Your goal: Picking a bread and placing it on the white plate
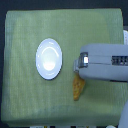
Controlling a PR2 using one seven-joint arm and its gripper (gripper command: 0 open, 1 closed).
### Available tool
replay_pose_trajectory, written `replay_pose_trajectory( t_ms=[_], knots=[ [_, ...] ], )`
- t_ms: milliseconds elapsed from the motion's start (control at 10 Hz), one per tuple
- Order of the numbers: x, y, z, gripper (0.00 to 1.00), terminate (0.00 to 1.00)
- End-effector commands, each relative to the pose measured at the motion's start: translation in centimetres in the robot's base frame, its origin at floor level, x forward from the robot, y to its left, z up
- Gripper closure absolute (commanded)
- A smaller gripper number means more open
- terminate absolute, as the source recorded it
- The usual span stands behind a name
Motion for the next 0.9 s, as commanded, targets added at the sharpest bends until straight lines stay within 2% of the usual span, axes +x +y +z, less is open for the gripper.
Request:
replay_pose_trajectory(
  t_ms=[0, 100, 400, 600, 800],
  knots=[
    [2.5, 2.9, 9.6, 1.0, 0.0],
    [3.8, 4.3, 11.4, 1.0, 0.0],
    [6.2, 9.1, 13.4, 1.0, 0.0],
    [6.9, 12.0, 12.4, 1.0, 0.0],
    [8.4, 16.8, 9.7, 1.0, 0.0]
  ],
)
